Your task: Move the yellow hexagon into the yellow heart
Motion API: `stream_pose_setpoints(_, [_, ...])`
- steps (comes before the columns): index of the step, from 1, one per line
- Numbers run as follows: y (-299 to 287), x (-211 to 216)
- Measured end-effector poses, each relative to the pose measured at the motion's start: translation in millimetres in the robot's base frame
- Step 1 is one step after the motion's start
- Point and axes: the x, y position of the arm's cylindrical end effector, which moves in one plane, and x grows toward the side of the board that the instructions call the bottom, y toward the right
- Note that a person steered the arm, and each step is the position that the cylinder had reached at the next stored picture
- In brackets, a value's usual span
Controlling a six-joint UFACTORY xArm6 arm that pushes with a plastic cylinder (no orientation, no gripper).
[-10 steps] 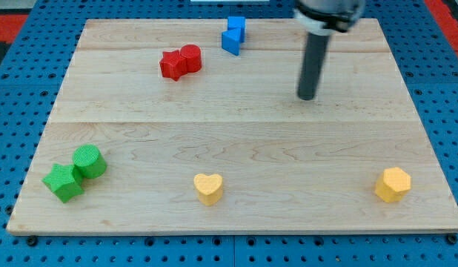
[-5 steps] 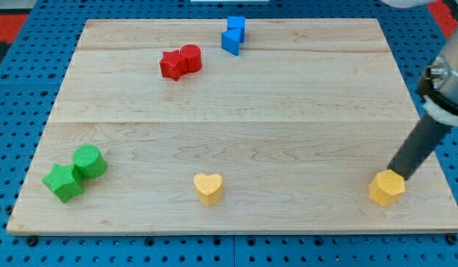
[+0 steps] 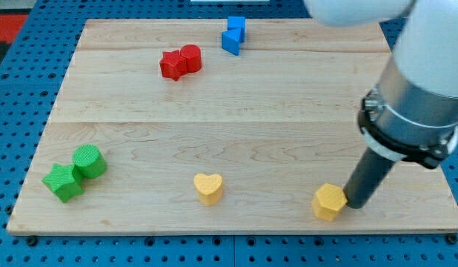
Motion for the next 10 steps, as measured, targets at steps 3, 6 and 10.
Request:
stream_pose_setpoints(3, [-64, 11])
stream_pose_setpoints(6, [-108, 7])
stream_pose_setpoints(10, [-202, -15])
